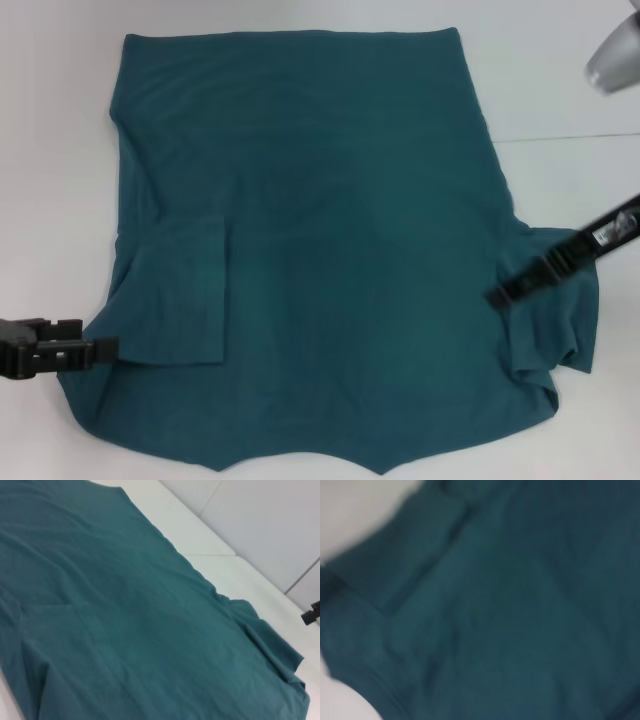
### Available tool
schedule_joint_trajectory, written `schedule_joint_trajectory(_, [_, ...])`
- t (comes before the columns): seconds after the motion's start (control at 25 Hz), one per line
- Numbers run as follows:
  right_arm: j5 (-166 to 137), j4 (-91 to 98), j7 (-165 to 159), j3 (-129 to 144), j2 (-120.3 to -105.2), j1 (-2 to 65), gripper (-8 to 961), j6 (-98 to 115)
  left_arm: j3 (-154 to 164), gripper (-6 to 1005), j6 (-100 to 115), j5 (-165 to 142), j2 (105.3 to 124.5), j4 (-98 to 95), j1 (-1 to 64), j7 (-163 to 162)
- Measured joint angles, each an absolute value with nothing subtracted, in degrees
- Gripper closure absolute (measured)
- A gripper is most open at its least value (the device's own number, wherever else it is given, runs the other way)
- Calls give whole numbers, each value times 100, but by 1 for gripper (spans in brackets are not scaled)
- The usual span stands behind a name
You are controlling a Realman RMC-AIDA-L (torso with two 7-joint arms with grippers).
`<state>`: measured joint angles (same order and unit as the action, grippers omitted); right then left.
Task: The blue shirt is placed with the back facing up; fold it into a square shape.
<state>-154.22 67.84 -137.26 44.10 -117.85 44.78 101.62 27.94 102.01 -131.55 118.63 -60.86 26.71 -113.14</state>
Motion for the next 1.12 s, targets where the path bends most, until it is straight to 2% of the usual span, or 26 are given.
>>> schedule_joint_trajectory(0.2, [-16733, 6793, -13994, 5126, -11899, 4676, 74, 10157, 2910, 154, 10107, -13246, 11843, -6067, 2764, -11271])
schedule_joint_trajectory(0.52, [-16797, 6804, -14665, 6380, -11905, 4555, 73, 9981, 3070, 154, 9955, -13286, 11860, -6060, 2830, -11317])
schedule_joint_trajectory(0.88, [-16815, 6788, -15029, 6729, -11807, 4188, 104, 9862, 3069, 153, 9762, -13300, 11845, -5804, 2827, -11302])
schedule_joint_trajectory(1.12, [-16820, 6755, -15037, 6686, -11750, 3996, 198, 9565, 3067, 154, 9692, -13308, 11841, -5698, 2841, -11284])
